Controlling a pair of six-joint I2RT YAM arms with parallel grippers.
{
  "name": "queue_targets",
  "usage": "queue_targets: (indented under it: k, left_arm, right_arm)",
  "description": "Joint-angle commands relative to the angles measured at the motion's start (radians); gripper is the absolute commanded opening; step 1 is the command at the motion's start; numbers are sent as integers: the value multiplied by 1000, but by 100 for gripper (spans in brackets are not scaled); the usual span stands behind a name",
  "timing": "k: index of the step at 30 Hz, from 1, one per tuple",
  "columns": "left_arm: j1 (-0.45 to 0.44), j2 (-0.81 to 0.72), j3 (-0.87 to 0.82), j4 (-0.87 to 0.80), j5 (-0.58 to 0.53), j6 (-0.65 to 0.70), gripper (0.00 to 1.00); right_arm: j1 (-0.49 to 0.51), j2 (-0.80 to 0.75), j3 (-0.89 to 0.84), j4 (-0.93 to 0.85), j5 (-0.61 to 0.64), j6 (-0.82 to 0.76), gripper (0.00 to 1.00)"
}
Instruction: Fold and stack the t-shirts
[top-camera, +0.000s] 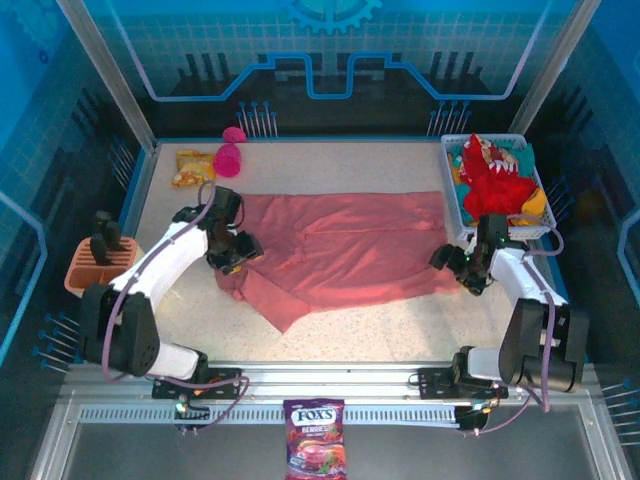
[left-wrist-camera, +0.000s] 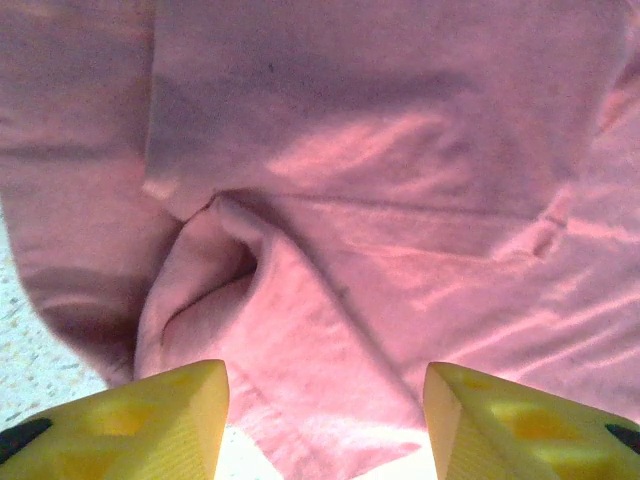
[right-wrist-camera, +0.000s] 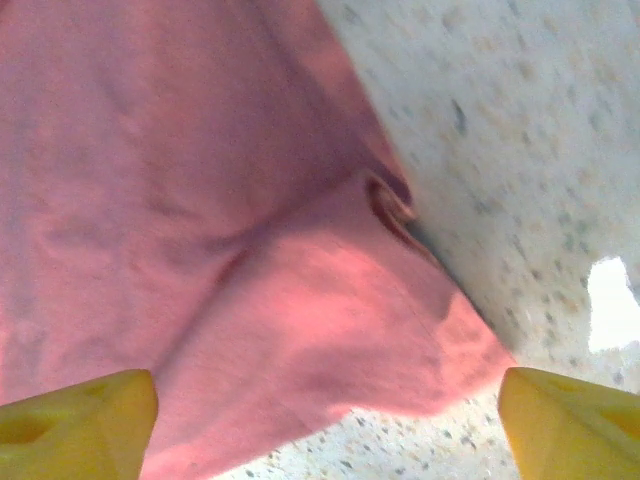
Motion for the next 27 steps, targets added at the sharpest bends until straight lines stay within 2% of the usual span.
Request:
queue_targets:
  k: [1,4,8,13,15,17,21,23,27]
  left_arm:
    - [11,-80,-67,-92,24,20,54]
    - [25,-152,-136,-110,13,9,51]
    - [56,-232,-199,-121,21,-4,50]
    - [63,-259,-229,-108,40,-21,49]
    - [64,-259,-242,-96,62,-34,49]
    - [64,-268,-274,-59,81,-52,48]
    - [66,-253,-305,-13,85,-69,45]
    - [72,-241,-301,-6,79,-67,44]
    - [104,-218,-263,-7,55,-44,43]
  right_arm:
    - [-21,-11,-54,-3,53,24,80]
    - [-38,9,-72,9,62,33,72]
    - [-45,50,-81,43,41,53,70]
    - [-48,90,-72,93,25,81,60]
    - [-51,95,-65,103,14,86,49]
    - [-52,93,-64,113,4,93,43]
    - [-57,95,-59,132,-23,102,24]
    - [-60,97,-54,134,-29,101,21]
    - [-77,117,-46,163,-51,89,8]
